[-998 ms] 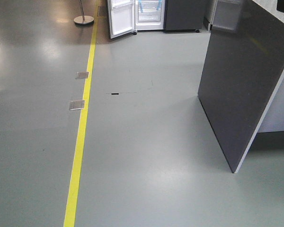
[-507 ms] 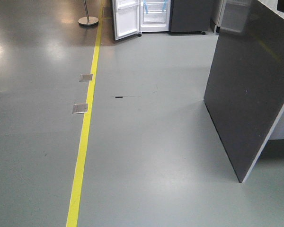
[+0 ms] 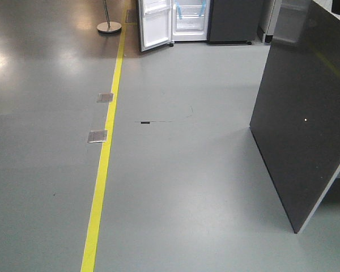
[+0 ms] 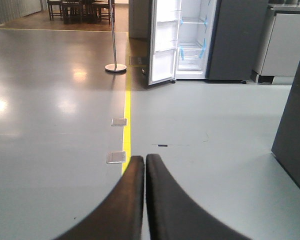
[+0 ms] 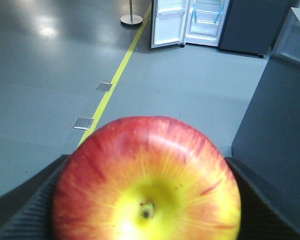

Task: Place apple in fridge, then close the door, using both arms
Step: 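Drive the base past the grey island toward the open refrigerator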

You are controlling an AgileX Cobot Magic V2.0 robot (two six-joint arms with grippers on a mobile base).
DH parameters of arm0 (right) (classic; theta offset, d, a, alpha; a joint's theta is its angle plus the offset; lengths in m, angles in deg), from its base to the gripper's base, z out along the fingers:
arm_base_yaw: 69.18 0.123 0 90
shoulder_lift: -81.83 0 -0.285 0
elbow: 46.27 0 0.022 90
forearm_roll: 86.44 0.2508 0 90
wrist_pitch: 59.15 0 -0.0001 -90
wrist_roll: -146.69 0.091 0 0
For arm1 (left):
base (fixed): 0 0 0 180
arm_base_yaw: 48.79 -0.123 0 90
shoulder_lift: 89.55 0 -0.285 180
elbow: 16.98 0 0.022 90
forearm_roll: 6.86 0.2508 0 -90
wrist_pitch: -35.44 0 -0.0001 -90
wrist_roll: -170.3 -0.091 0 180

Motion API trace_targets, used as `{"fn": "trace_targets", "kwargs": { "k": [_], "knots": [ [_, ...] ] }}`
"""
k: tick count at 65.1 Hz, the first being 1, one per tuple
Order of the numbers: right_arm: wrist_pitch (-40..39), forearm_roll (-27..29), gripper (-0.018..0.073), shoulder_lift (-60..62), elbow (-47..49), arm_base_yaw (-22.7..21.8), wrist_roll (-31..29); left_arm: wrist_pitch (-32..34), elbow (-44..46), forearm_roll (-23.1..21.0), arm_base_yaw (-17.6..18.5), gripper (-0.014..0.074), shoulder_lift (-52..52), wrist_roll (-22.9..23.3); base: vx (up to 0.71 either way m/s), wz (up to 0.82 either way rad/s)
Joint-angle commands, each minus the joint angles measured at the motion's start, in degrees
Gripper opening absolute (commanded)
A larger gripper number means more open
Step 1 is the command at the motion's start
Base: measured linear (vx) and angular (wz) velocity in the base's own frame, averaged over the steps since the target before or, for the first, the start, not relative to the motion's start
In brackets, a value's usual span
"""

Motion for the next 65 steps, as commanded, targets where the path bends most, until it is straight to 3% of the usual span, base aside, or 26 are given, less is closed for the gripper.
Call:
{"fn": "trace_targets", "kwargs": {
  "k": [1, 65],
  "knots": [
    [-4.6, 0.3, 0.0203, 1.0, 1.8, -0.2, -0.2, 4.2, 1.1, 0.1, -0.1, -0.0007, -0.8, 0.1, 0.14, 0.01],
    [-4.7, 0.3, 0.0203, 1.0, 1.8, -0.2, -0.2, 4.2, 1.1, 0.1, -0.1, -0.0007, -0.8, 0.1, 0.17, 0.0]
  ]
}}
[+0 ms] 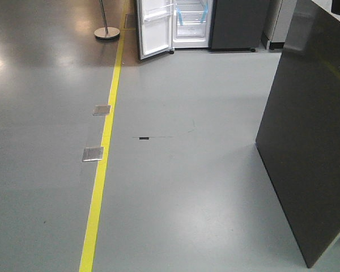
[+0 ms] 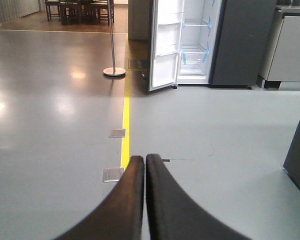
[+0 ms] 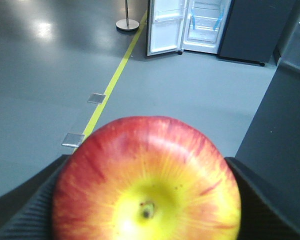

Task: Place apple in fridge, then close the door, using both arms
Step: 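Drive the base past the grey island toward the open refrigerator, then drive forward along the yellow line toward the refrigerator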

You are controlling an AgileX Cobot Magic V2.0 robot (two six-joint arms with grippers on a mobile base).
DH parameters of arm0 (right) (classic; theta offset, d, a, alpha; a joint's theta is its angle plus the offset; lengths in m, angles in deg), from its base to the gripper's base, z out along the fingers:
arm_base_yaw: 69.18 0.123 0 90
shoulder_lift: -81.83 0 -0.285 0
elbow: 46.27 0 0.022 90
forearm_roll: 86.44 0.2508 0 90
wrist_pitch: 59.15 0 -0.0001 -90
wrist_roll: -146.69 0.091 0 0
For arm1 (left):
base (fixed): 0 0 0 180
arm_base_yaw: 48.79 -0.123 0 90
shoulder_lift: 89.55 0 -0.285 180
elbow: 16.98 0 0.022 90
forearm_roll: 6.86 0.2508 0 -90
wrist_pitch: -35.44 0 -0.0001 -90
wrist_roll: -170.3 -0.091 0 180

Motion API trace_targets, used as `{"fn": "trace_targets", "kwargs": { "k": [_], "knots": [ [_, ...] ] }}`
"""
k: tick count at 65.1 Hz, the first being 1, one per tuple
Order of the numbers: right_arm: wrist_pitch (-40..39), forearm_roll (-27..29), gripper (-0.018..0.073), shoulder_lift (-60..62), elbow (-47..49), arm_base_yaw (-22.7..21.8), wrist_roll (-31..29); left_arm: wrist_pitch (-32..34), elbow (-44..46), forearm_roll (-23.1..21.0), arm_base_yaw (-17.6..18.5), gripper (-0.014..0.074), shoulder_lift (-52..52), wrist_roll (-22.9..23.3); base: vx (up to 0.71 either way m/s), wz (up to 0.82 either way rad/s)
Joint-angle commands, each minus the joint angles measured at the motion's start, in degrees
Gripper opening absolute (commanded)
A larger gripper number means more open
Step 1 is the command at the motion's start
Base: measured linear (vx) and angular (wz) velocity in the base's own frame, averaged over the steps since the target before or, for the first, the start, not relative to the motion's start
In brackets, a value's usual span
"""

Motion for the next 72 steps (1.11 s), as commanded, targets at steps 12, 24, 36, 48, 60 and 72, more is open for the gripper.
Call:
{"fn": "trace_targets", "kwargs": {
  "k": [12, 24, 36, 48, 60, 72],
  "knots": [
    [-4.7, 0.3, 0.0203, 1.0, 1.8, -0.2, -0.2, 4.2, 1.1, 0.1, -0.1, -0.0007, -0.8, 0.1, 0.2, -0.01],
    [-4.7, 0.3, 0.0203, 1.0, 1.8, -0.2, -0.2, 4.2, 1.1, 0.1, -0.1, -0.0007, -0.8, 0.1, 0.2, 0.0],
    [-4.6, 0.3, 0.0203, 1.0, 1.8, -0.2, -0.2, 4.2, 1.1, 0.1, -0.1, -0.0007, -0.8, 0.1, 0.19, 0.0],
    [-4.6, 0.3, 0.0203, 1.0, 1.8, -0.2, -0.2, 4.2, 1.1, 0.1, -0.1, -0.0007, -0.8, 0.1, 0.19, 0.0],
    [-4.6, 0.3, 0.0203, 1.0, 1.8, -0.2, -0.2, 4.2, 1.1, 0.1, -0.1, -0.0007, -0.8, 0.1, 0.2, -0.01],
    [-4.6, 0.3, 0.0203, 1.0, 1.8, -0.2, -0.2, 4.2, 1.1, 0.1, -0.1, -0.0007, -0.8, 0.1, 0.2, 0.0]
  ]
}}
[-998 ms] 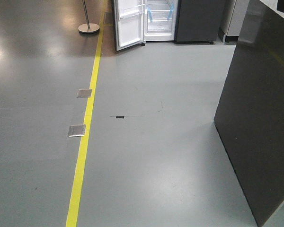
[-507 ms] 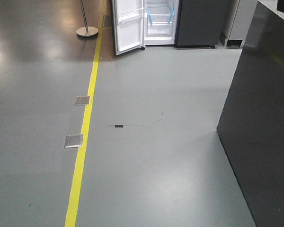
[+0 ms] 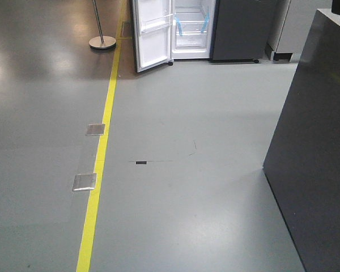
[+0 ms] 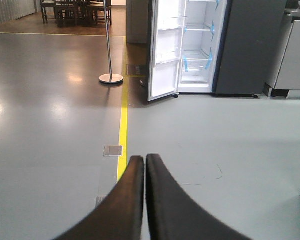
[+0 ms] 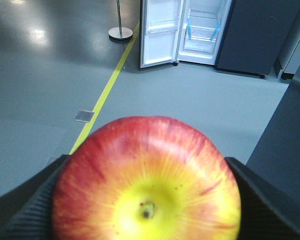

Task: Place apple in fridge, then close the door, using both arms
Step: 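Drive forward along the yellow line toward the refrigerator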

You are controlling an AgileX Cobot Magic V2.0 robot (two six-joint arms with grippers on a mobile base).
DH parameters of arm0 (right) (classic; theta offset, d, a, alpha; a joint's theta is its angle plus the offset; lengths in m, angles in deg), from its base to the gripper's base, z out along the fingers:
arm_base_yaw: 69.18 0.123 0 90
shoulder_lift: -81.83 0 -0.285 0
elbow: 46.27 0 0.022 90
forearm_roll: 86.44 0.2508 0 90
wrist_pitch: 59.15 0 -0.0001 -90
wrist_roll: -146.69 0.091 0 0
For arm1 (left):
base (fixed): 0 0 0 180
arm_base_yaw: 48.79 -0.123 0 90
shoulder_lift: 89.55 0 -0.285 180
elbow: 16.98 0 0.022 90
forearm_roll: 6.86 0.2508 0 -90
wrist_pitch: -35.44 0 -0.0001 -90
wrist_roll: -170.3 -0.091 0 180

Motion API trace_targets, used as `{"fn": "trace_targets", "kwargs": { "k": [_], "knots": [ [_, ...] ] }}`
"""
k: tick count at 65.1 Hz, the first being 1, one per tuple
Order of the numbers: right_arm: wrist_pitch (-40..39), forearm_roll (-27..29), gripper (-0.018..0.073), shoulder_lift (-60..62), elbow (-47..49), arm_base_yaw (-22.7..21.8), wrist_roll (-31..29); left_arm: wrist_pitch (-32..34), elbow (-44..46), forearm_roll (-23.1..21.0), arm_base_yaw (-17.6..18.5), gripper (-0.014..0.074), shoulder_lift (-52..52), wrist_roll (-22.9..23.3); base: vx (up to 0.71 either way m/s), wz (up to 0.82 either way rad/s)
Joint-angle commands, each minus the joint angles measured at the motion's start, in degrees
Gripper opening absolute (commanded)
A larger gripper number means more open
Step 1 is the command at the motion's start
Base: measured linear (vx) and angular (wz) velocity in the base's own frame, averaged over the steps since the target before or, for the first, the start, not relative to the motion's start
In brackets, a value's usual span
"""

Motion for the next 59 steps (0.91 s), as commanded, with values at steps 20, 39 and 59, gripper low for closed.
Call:
{"fn": "trace_targets", "kwargs": {
  "k": [20, 39, 59],
  "knots": [
    [-4.6, 0.3, 0.0203, 1.0, 1.8, -0.2, -0.2, 4.2, 1.1, 0.1, -0.1, -0.0007, -0.8, 0.1, 0.19, 0.01],
    [-4.6, 0.3, 0.0203, 1.0, 1.8, -0.2, -0.2, 4.2, 1.1, 0.1, -0.1, -0.0007, -0.8, 0.1, 0.17, 0.03],
    [-4.7, 0.3, 0.0203, 1.0, 1.8, -0.2, -0.2, 4.2, 1.1, 0.1, -0.1, -0.0007, -0.8, 0.1, 0.16, 0.04]
  ]
}}
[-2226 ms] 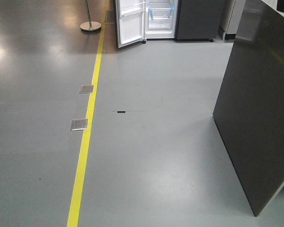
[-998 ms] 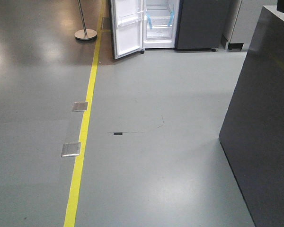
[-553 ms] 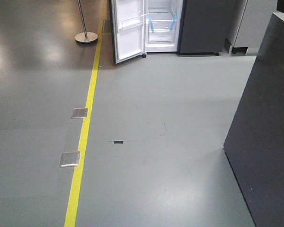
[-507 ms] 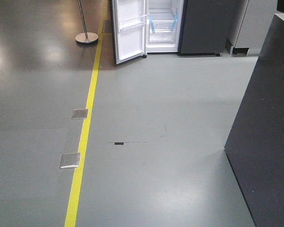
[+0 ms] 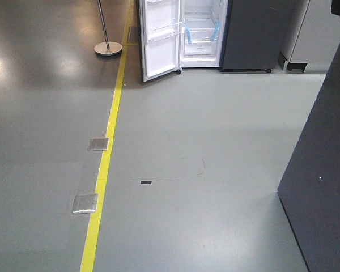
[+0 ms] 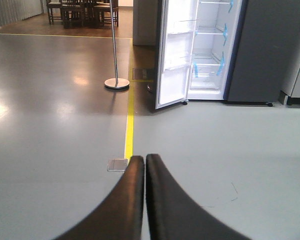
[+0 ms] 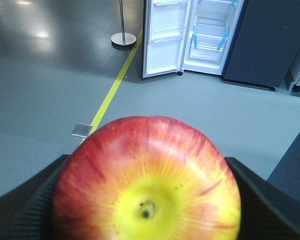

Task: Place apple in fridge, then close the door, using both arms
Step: 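Drive forward along the yellow line toward the refrigerator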

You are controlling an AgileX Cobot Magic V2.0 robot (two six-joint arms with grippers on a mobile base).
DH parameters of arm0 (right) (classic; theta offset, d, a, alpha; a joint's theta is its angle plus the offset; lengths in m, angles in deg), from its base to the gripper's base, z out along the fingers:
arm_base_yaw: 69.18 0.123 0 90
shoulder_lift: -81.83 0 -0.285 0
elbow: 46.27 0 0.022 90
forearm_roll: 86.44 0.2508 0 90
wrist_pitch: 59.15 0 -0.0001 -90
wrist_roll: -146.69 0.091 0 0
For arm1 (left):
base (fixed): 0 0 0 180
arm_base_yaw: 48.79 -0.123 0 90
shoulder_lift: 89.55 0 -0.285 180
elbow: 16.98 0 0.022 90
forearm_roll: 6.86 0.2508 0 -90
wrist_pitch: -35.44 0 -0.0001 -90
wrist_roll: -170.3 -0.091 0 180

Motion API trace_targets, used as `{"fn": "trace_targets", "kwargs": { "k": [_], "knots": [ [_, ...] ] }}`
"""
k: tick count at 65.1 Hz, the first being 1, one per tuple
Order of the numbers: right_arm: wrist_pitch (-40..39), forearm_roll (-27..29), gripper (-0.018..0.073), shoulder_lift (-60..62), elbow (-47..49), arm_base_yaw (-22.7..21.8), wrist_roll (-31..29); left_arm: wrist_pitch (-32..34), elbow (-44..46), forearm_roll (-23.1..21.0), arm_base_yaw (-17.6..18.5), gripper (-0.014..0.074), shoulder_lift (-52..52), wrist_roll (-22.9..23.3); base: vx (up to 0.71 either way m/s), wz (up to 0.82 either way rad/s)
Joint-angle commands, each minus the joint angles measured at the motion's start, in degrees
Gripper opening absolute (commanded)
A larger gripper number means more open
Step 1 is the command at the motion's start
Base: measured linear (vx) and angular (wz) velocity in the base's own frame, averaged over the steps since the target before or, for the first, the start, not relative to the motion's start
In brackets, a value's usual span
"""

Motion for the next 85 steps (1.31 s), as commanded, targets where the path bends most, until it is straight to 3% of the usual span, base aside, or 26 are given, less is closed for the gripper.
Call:
{"fn": "trace_targets", "kwargs": {
  "k": [1, 85],
  "knots": [
    [-4.7, 0.3, 0.0203, 1.0, 1.8, -0.2, -0.2, 4.2, 1.1, 0.1, -0.1, -0.0007, -0.8, 0.1, 0.16, 0.04],
    [-4.6, 0.3, 0.0203, 1.0, 1.8, -0.2, -0.2, 4.2, 1.1, 0.1, -0.1, -0.0007, -0.8, 0.1, 0.15, 0.01]
  ]
}}
